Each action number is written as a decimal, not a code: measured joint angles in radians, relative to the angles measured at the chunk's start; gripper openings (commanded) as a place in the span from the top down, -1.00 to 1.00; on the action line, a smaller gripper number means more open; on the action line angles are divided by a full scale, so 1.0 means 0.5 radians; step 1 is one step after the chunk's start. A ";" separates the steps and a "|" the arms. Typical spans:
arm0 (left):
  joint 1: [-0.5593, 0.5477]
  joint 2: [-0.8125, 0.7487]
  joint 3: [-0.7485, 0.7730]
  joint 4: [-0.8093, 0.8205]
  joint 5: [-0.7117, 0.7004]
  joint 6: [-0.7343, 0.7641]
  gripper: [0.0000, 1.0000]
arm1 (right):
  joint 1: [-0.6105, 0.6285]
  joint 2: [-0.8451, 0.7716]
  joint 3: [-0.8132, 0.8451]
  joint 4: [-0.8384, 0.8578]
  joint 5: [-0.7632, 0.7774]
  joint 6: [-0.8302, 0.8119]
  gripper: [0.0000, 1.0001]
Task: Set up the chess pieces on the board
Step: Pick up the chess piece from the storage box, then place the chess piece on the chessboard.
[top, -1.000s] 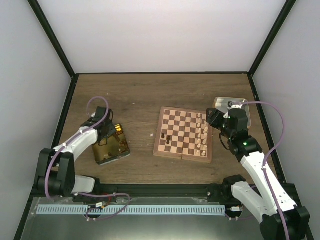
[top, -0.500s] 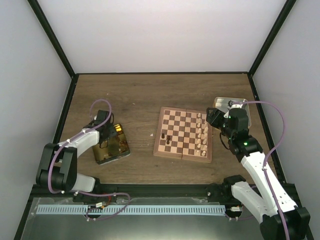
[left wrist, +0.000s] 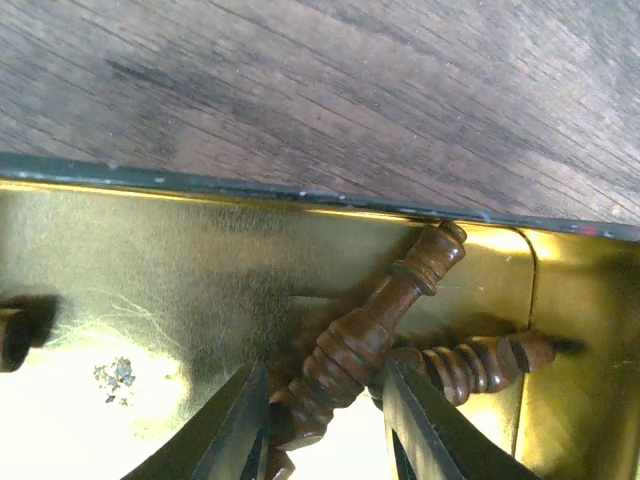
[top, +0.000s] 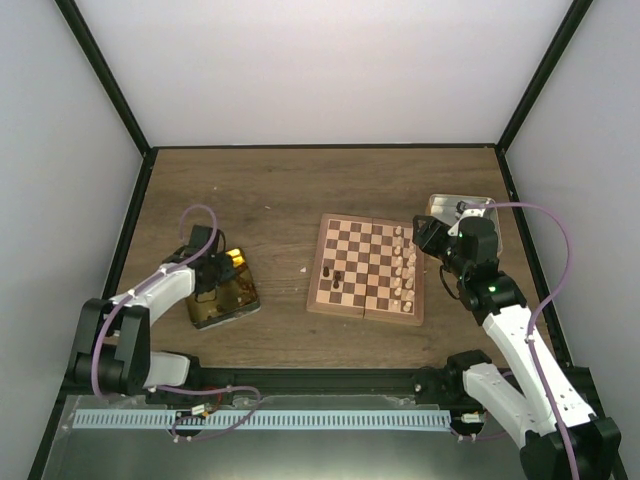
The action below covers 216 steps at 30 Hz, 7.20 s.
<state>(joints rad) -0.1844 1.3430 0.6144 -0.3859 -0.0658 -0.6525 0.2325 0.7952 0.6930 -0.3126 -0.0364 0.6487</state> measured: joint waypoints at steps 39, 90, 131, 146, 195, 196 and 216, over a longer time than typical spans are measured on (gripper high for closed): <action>-0.001 -0.433 0.053 -0.362 0.311 0.062 0.80 | 0.003 0.107 -0.007 0.177 -0.631 0.069 -0.36; -0.807 -0.073 0.735 0.469 1.420 0.809 0.82 | 0.447 1.047 0.565 0.418 -1.681 -0.047 0.33; -0.831 -0.046 0.800 0.270 1.317 0.942 0.75 | 0.469 0.936 0.546 0.443 -1.421 -0.062 0.81; -0.826 0.079 0.805 0.011 0.791 0.833 0.79 | 0.469 0.855 0.480 0.426 -0.476 -0.395 0.85; -0.806 -0.104 0.741 0.021 0.147 0.481 0.80 | 1.093 1.678 0.404 0.533 0.179 -0.809 0.61; -0.806 -0.105 0.741 0.021 0.147 0.481 0.80 | 1.092 1.682 0.404 0.540 0.181 -0.808 0.51; -0.806 -0.229 0.736 0.196 0.230 0.263 0.81 | 1.092 1.049 0.505 0.503 0.092 -0.459 -0.34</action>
<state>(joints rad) -0.5877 1.2285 0.9825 -0.2878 0.0490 -0.5209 0.7784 1.3197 0.9455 -0.0612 0.0093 0.4191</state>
